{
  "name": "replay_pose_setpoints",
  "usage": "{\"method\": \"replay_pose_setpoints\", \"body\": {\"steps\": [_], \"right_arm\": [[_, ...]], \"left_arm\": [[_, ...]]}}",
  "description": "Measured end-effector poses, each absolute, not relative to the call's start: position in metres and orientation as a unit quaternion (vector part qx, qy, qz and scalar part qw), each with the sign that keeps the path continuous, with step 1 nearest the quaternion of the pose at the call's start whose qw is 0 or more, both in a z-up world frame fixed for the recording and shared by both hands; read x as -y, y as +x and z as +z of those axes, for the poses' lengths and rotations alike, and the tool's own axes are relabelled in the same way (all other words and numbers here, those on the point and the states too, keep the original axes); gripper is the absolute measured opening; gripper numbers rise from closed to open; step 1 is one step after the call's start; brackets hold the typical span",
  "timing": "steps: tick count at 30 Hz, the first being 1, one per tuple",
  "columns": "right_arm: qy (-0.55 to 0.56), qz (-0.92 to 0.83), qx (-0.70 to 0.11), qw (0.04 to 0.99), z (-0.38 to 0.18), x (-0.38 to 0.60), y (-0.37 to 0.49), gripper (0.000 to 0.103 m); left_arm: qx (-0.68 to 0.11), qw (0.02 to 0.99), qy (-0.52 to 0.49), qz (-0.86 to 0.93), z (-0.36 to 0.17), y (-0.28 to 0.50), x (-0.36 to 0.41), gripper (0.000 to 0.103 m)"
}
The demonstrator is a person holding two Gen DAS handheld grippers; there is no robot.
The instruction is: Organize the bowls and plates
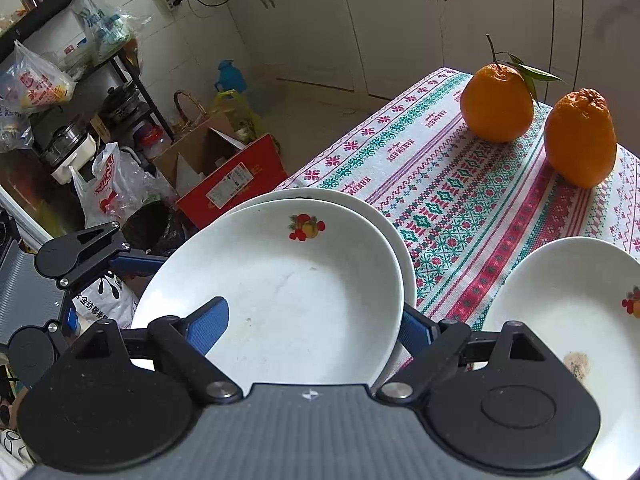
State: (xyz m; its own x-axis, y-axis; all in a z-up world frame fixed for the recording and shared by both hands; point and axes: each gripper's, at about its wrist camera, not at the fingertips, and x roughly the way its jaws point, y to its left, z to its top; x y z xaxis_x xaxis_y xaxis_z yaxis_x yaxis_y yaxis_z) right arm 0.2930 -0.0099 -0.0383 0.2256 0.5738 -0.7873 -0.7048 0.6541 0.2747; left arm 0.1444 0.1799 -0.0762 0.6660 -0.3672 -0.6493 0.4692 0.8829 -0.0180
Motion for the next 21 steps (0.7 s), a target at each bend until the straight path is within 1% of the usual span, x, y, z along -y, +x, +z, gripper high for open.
{"method": "replay_pose_setpoints", "body": {"steps": [8,21], "right_arm": [[-0.073,0.394,-0.468,0.788,-0.036,0.015,0.284,0.092],[-0.133,0.35,-0.442,0.816,-0.042,0.002,0.266,0.093]], "left_arm": [[-0.333,0.912,0.074,-0.226,-0.078,0.145,-0.18,0.101],[-0.327,0.916,0.082,-0.217,-0.078,0.142,-0.177,0.102]]}}
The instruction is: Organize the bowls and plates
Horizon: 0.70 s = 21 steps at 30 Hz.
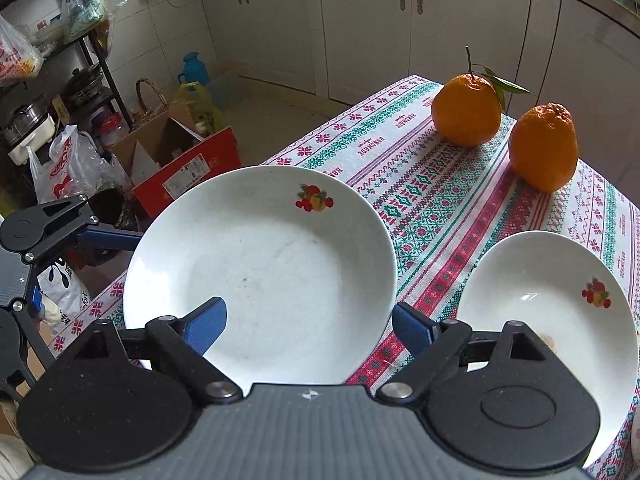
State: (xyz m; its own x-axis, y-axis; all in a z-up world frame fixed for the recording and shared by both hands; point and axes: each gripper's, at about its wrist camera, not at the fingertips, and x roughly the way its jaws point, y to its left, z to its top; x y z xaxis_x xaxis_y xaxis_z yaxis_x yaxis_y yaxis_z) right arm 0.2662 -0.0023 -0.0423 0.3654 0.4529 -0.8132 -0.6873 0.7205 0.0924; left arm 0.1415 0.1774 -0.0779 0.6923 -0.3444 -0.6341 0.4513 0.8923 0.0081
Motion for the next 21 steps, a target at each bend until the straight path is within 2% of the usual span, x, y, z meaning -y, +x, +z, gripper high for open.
{"method": "replay_pose_setpoints", "body": {"steps": [7,15,21], "right_arm": [[-0.116,0.349,-0.413,0.833,-0.033,0.009,0.25,0.102],[-0.121,0.297,-0.357,0.877,-0.023,0.035,0.213,0.103],[-0.069,0.253,-0.35,0.899,-0.022,0.068,0.189,0.103]], "left_arm": [[-0.322,0.922,0.081,-0.202,-0.074,0.137,-0.177,0.102],[-0.299,0.935,0.075,-0.175,-0.057,0.115,-0.169,0.102],[-0.273,0.944,0.084,-0.164,-0.043,0.099,-0.152,0.102]]}}
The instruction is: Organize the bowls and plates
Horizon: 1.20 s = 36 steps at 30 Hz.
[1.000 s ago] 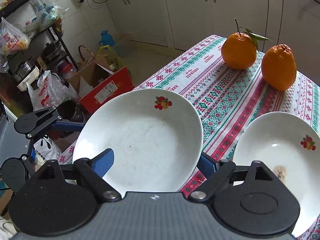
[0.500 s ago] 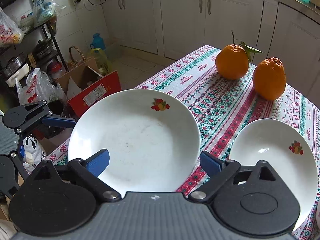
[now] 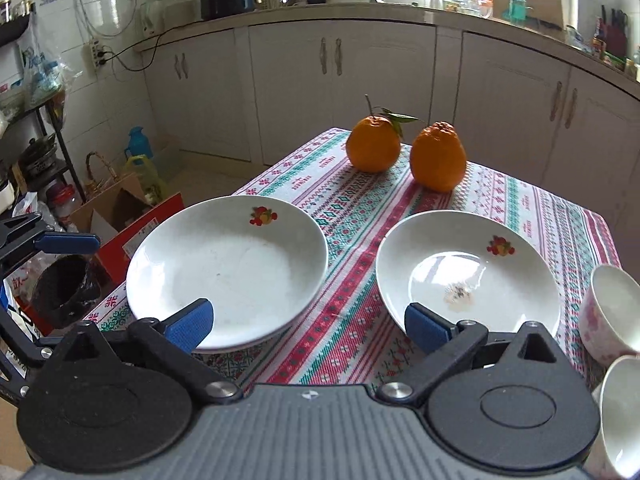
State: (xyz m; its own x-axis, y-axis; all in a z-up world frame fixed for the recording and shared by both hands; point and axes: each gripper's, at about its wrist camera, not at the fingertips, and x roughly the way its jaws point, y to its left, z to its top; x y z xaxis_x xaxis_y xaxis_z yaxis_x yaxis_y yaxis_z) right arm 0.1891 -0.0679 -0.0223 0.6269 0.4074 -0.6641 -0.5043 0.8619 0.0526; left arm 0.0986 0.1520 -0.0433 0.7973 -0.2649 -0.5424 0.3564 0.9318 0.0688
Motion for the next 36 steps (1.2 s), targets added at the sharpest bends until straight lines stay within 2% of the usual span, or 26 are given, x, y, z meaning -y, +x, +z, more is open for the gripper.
{"method": "replay_pose_setpoints", "body": {"steps": [8,16,21,31,36], "right_arm": [[-0.029,0.21,-0.35,0.913,-0.025,0.1,0.163,0.103],[-0.041,0.192,-0.334,0.922,-0.026,0.115,0.151,0.103],[-0.057,0.164,-0.349,0.921,-0.046,0.123,0.158,0.103],[-0.062,0.13,-0.399,0.905,-0.089,0.136,0.187,0.103],[-0.063,0.127,-0.396,0.907,-0.092,0.139,0.198,0.103]], "left_arm": [[-0.257,0.947,0.087,-0.171,-0.034,0.085,-0.129,0.102],[-0.263,0.945,0.077,-0.177,-0.029,0.087,-0.112,0.102],[-0.256,0.944,0.11,-0.176,-0.027,0.094,-0.097,0.102],[-0.277,0.927,0.138,-0.213,-0.021,0.153,-0.074,0.102],[-0.293,0.917,0.124,-0.239,-0.021,0.187,-0.067,0.102]]}}
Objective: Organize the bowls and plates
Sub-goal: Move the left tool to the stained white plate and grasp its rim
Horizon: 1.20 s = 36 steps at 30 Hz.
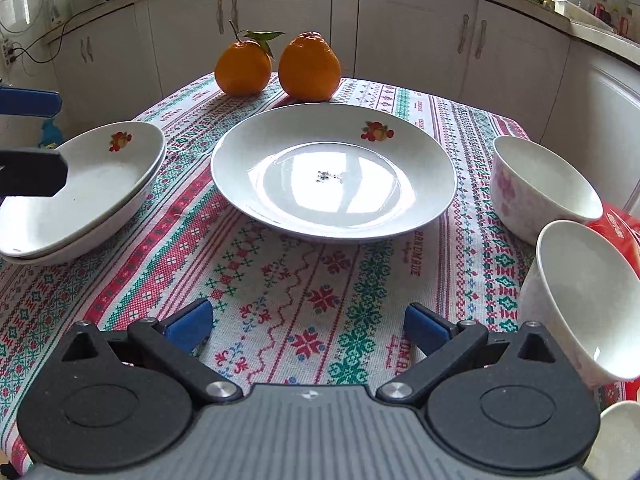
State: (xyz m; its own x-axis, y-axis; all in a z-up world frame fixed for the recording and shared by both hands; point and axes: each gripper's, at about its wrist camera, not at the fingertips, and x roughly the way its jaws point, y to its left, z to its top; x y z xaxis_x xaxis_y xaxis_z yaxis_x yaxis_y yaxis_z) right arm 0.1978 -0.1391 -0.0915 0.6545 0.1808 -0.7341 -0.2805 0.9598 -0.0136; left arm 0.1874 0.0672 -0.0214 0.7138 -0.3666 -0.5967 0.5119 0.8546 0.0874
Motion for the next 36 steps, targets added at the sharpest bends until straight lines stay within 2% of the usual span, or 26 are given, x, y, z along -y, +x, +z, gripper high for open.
{"method": "replay_pose_setpoints", "body": {"steps": [19,36], "right_arm": [[-0.049,0.099,-0.391,0.914,-0.095,0.142,0.229,0.103],[-0.046,0.09,-0.381,0.919,-0.097,0.138,0.235,0.103]], "left_arm": [[-0.293,0.896,0.174,-0.284,-0.011,0.281,-0.029,0.102],[-0.413,0.814,0.194,-0.358,-0.059,0.39,0.02,0.102]]}}
